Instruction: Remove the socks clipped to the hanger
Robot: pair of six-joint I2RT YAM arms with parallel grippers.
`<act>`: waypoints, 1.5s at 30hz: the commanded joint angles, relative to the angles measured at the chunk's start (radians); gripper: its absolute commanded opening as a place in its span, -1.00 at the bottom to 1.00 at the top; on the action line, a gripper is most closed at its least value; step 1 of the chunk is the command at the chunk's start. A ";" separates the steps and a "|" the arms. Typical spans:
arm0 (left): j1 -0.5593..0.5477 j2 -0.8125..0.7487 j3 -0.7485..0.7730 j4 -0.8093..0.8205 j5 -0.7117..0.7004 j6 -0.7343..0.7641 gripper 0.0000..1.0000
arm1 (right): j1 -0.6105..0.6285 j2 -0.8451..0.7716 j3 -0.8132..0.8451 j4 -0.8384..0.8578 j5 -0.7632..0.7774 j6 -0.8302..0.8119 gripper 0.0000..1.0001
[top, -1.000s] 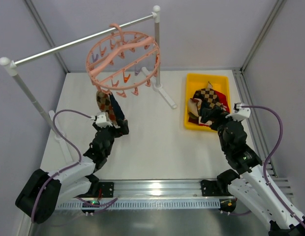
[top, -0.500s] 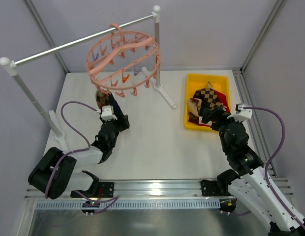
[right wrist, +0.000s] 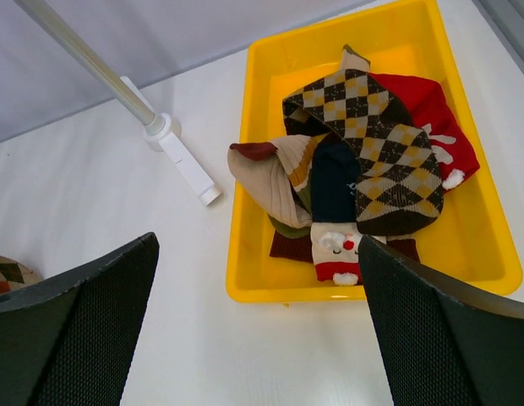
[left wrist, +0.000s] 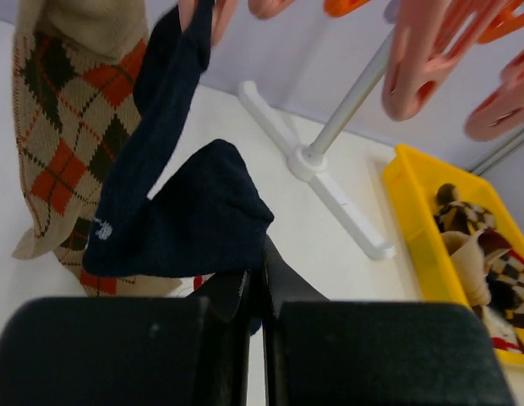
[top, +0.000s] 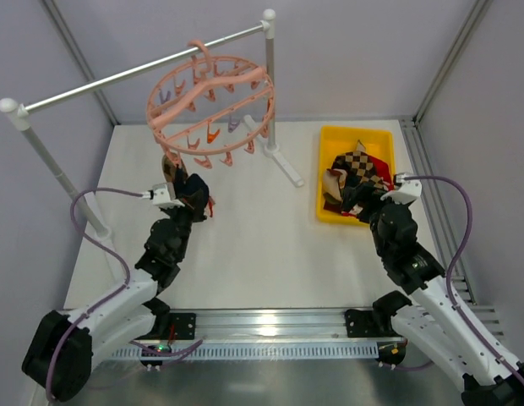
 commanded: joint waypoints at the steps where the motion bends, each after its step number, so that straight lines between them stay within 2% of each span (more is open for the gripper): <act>1: -0.016 -0.214 -0.038 -0.198 0.012 -0.059 -0.99 | 0.001 0.045 0.008 0.074 -0.060 -0.016 0.99; 5: -0.029 -0.439 -0.044 -0.485 0.057 -0.082 -0.99 | 0.033 0.111 0.013 0.138 -0.088 -0.007 1.00; 8: -0.032 -0.579 -0.034 -0.605 0.138 -0.088 -0.99 | 0.120 0.176 0.043 0.168 -0.035 -0.013 0.99; 9: -0.032 -0.602 -0.026 -0.669 0.155 -0.088 -0.99 | 0.192 0.195 0.075 0.169 -0.006 -0.020 0.99; 14: -0.033 -0.715 -0.004 -0.808 0.245 -0.057 -0.99 | 0.377 0.354 0.240 0.169 0.091 -0.065 0.99; 18: -0.047 -0.691 -0.018 -0.780 0.325 -0.057 -0.99 | 0.512 0.499 0.431 0.198 0.119 -0.125 0.99; 23: -0.050 -0.639 -0.020 -0.760 0.342 -0.039 -0.99 | 0.644 0.722 0.668 0.131 0.116 -0.188 0.99; 28: -0.050 -0.666 -0.024 -0.769 0.341 -0.036 -0.99 | 0.685 0.870 0.895 0.085 0.033 -0.217 0.99; 33: -0.052 -0.700 -0.030 -0.779 0.351 -0.039 -0.99 | 0.727 1.043 1.121 0.005 0.015 -0.251 0.98; 45: -0.061 -0.694 -0.030 -0.756 0.394 -0.042 -1.00 | 0.734 1.237 1.338 -0.093 0.064 -0.284 0.98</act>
